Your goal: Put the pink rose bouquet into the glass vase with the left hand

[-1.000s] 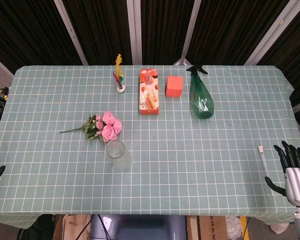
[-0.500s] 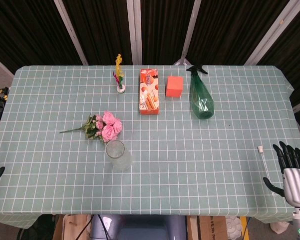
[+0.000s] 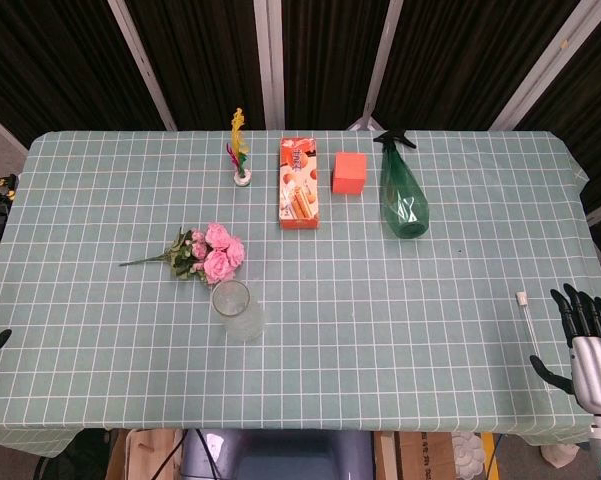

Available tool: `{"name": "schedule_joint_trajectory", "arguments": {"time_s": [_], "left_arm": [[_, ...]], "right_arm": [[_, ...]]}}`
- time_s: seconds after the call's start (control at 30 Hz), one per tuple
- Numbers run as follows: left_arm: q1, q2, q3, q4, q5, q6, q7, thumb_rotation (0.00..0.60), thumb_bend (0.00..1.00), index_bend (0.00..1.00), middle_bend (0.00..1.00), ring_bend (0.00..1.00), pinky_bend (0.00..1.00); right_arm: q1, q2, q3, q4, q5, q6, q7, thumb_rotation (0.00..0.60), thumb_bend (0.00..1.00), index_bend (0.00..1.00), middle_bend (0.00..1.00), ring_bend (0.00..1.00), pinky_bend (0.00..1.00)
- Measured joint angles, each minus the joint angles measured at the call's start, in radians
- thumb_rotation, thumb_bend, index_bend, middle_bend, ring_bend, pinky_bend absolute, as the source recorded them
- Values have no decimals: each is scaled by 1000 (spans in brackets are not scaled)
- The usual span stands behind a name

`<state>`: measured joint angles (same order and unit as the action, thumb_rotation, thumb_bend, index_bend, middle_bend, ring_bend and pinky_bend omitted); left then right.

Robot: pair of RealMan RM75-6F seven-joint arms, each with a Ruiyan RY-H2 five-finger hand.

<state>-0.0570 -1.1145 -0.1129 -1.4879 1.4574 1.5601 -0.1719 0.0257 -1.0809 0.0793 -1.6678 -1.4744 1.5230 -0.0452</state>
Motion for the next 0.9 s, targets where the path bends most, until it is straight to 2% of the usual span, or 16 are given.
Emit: {"name": "schedule_joint_trajectory", "arguments": {"time_s": [0.13,0.23,0.43,0.57,0.73,0.9], "left_arm": [[-35,7,-8,5,-3,-56,0,600,179,65,0,0,0],[-82,22,-22,6,-17,-137,0,600,164,58,0,0,0],[-221,70,-68,-20,-87,-372,28,600,144,54,0,0,0],[-325,84,-95,-59,-165,-517,128,600,139,54,0,0,0],[-423,15,-113,-60,-255,-587,305,600,130,48,0,0,0],[-520,-100,-126,-44,-416,-634,470,600,129,46,0,0,0]], "right_arm": [[-3,5,0,0,-4,6,15,600,231,58,46,16,0],[-7,7,-1,-2,-12,17,30,600,231,58,46,16,0],[-6,3,0,-2,-9,14,14,600,231,58,46,16,0],[-2,-1,1,-3,2,3,-5,600,231,58,46,16,0],[0,-3,6,-5,18,-3,-14,600,231,58,46,16,0],[0,-4,10,-7,28,-5,-17,600,231,58,46,16,0]]}}
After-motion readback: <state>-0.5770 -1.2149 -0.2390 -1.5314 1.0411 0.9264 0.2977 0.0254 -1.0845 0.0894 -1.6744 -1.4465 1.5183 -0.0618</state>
